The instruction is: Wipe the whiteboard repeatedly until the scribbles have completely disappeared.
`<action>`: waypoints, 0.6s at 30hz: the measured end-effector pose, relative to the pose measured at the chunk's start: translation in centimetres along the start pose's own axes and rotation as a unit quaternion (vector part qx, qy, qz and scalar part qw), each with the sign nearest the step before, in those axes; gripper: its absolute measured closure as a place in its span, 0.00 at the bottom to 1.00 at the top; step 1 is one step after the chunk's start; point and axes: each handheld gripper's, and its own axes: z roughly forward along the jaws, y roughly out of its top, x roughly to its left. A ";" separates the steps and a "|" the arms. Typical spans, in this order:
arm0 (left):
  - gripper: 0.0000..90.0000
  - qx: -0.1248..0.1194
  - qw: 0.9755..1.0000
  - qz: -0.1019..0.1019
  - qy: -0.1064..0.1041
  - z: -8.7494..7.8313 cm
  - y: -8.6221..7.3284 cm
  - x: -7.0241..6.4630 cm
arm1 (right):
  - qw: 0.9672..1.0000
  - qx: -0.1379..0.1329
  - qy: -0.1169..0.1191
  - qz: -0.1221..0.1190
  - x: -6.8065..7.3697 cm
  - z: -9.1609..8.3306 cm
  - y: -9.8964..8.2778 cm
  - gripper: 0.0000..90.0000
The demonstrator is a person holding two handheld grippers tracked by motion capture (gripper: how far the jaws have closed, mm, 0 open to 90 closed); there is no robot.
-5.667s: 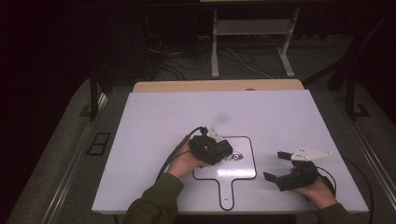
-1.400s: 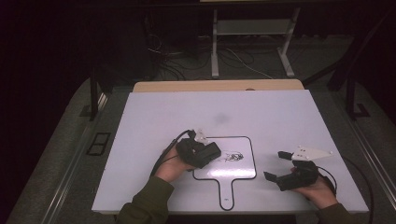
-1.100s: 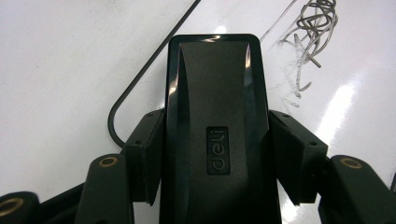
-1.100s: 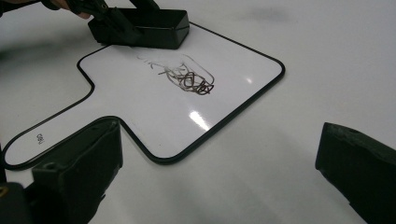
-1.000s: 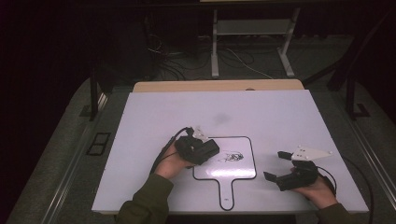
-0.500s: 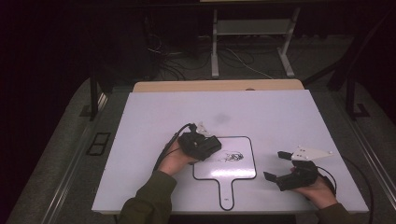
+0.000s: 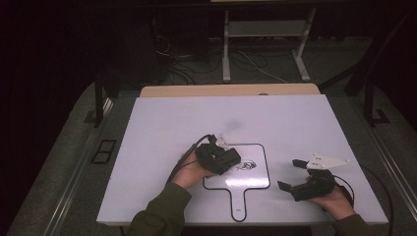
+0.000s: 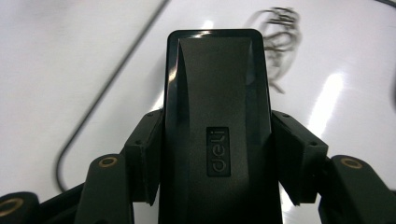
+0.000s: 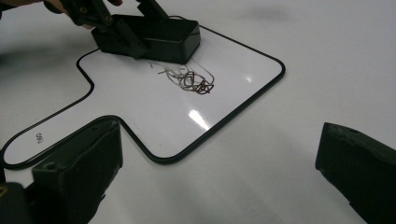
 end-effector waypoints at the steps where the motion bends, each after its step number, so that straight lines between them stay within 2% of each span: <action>1: 0.44 0.002 1.000 0.001 0.003 0.0 0.0 0.3 | 1.000 -0.001 0.000 0.000 0.0 0.0 0.0 0.00; 2: 0.44 -0.003 1.000 -0.007 0.004 0.1 0.0 0.5 | 1.000 -0.001 0.000 0.000 0.0 0.0 0.0 0.00; 6: 0.44 -0.004 1.000 -0.014 0.007 0.2 0.1 1.1 | 1.000 0.000 0.000 0.000 -0.1 0.0 0.0 0.00; 8: 0.44 0.002 1.000 -0.011 0.008 0.2 0.2 1.0 | 1.000 0.002 0.000 0.000 0.0 0.1 0.0 0.00; 18: 0.44 0.004 1.000 0.016 -0.019 0.8 1.3 -1.4 | 1.000 0.001 0.000 0.000 0.0 0.1 0.0 0.00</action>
